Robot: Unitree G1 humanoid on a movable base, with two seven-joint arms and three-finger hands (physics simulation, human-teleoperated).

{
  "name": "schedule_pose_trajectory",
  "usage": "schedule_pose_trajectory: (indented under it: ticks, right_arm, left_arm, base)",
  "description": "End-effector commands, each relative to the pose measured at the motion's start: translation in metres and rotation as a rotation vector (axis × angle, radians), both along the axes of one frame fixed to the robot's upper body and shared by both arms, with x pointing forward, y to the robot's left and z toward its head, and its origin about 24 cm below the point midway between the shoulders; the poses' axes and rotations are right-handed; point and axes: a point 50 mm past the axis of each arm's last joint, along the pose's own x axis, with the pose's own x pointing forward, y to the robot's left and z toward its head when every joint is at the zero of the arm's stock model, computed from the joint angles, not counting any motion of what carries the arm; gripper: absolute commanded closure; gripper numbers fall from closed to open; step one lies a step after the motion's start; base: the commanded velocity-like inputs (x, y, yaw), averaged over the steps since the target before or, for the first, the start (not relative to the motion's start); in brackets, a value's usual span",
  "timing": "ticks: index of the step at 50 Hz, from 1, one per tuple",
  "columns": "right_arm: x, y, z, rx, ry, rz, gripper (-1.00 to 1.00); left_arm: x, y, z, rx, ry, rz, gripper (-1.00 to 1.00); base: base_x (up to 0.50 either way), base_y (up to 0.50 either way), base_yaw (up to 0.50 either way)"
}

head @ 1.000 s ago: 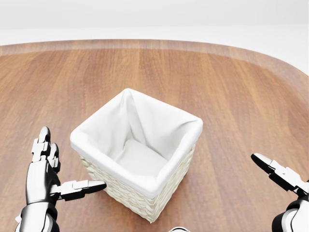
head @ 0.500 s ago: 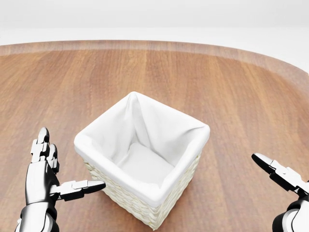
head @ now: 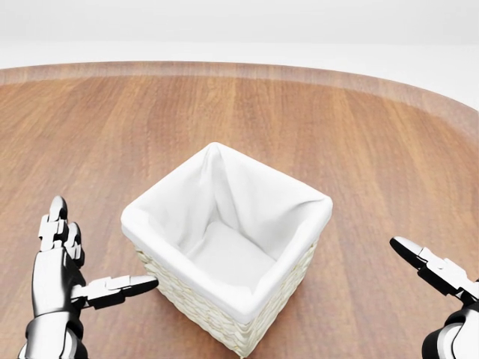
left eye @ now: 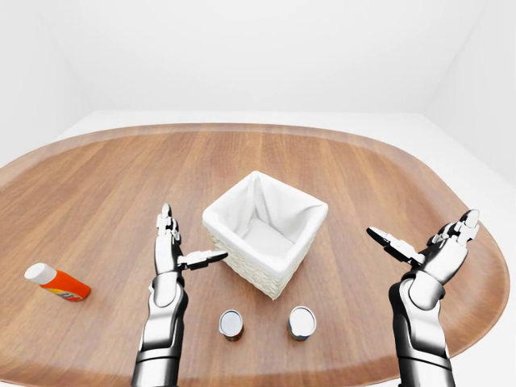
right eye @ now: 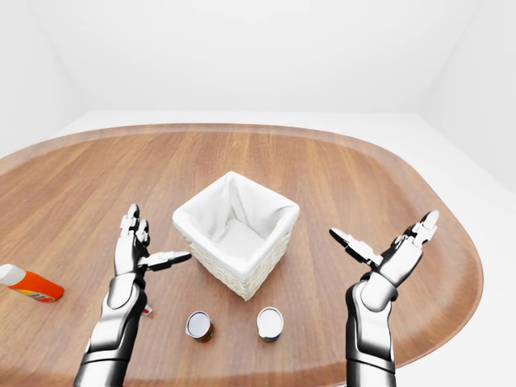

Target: Pick up the alphabet soup and the cream cheese box, and put them in the basket.

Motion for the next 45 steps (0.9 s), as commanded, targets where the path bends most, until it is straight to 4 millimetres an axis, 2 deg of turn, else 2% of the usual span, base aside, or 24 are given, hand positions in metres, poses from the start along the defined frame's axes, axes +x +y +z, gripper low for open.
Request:
schedule_pose_trajectory:
  ticks: [1,7,13,19,20,21,24,32,40,43,44,45]
  right_arm:
    - [0.000,0.000,0.000,0.000,0.000,0.001,-1.00]
    - [0.002,0.000,-0.002,0.001,0.010,0.003,-1.00]
    - [0.003,0.000,-0.004,0.003,0.021,0.004,-1.00]
    - [0.003,0.000,-0.005,0.004,0.024,0.004,-1.00]
    - [0.003,0.000,-0.006,0.005,0.026,0.004,-1.00]
    - [0.003,-0.001,-0.005,0.013,0.022,0.002,-1.00]
    - [0.002,-0.001,-0.004,0.013,0.014,0.002,-1.00]
    - [0.001,-0.001,-0.002,0.013,0.007,-0.001,-1.00]
    - [-0.001,-0.001,0.000,0.008,-0.005,-0.002,-1.00]
    - [-0.001,-0.001,0.000,0.007,-0.006,-0.003,-1.00]
    - [-0.001,-0.001,0.001,0.005,-0.007,-0.003,-1.00]
    - [-0.001,-0.001,0.001,0.005,-0.008,-0.003,-1.00]
  left_arm:
    - [-0.001,0.011,0.008,-0.015,-0.006,0.064,-1.00]
    - [-0.002,0.021,0.007,0.011,0.022,0.128,-1.00]
    - [-0.013,0.030,0.026,0.124,-0.041,0.170,-1.00]
    - [-0.029,0.033,0.046,0.349,-0.089,0.139,-1.00]
    - [-0.032,0.035,0.048,0.339,-0.097,0.159,-1.00]
    - [-0.035,0.043,0.047,0.414,-0.083,0.233,-1.00]
    - [-0.035,0.047,0.040,0.494,-0.041,0.243,-1.00]
    - [-0.045,0.048,0.055,0.639,-0.073,0.325,-1.00]
    - [-0.056,0.046,0.059,0.775,-0.045,0.281,-1.00]
    - [-0.058,0.043,0.078,0.723,-0.105,0.214,-1.00]
    - [-0.058,0.045,0.087,0.825,-0.124,0.243,-1.00]
    - [-0.058,0.046,0.087,0.830,-0.120,0.247,-1.00]
  base:
    - [0.00,0.00,0.00]
    - [0.00,0.00,0.00]
    - [0.00,0.00,0.00]
    - [0.00,0.00,0.00]
    - [0.00,0.00,0.00]
    - [0.00,0.00,0.00]
    - [0.00,0.00,0.00]
    - [0.00,0.00,0.00]
    - [0.00,0.00,0.00]
    - [0.00,0.00,0.00]
    - [0.00,0.00,0.00]
    - [0.00,0.00,0.00]
